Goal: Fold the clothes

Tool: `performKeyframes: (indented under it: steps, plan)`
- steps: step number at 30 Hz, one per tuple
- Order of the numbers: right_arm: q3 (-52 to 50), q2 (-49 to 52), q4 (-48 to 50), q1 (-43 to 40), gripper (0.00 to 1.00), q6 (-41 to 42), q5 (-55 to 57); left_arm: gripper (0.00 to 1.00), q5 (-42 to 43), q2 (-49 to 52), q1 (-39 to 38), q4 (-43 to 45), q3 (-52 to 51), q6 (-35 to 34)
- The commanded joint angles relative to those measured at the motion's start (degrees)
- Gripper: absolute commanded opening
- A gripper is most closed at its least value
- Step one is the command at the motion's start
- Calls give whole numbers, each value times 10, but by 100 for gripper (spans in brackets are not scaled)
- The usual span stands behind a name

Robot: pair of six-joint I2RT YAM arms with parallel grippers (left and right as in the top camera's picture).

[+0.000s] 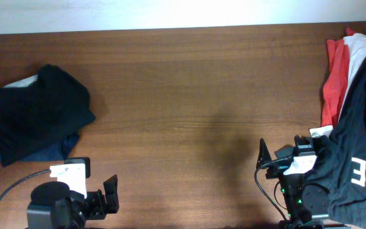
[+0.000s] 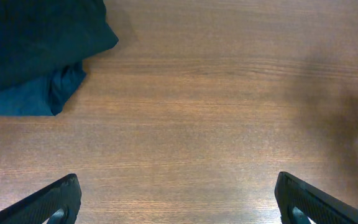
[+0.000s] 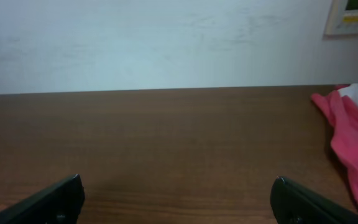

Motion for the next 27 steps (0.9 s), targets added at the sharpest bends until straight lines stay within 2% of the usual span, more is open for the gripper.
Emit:
performKeyframes:
  steps: [1, 23, 25, 27]
  plan:
    - [-3, -6, -5, 4, 99, -4, 13, 99, -2, -2, 0, 2, -2, -5]
    - [-3, -5, -4, 4, 99, -4, 13, 99, -4, -22, 3, 6, -7, -5]
    - [-3, -5, -4, 4, 99, -4, 13, 99, -8, -47, 13, 29, -23, -5]
    - [-3, -5, -4, 4, 99, -4, 13, 99, -15, -96, 23, 113, -87, -5]
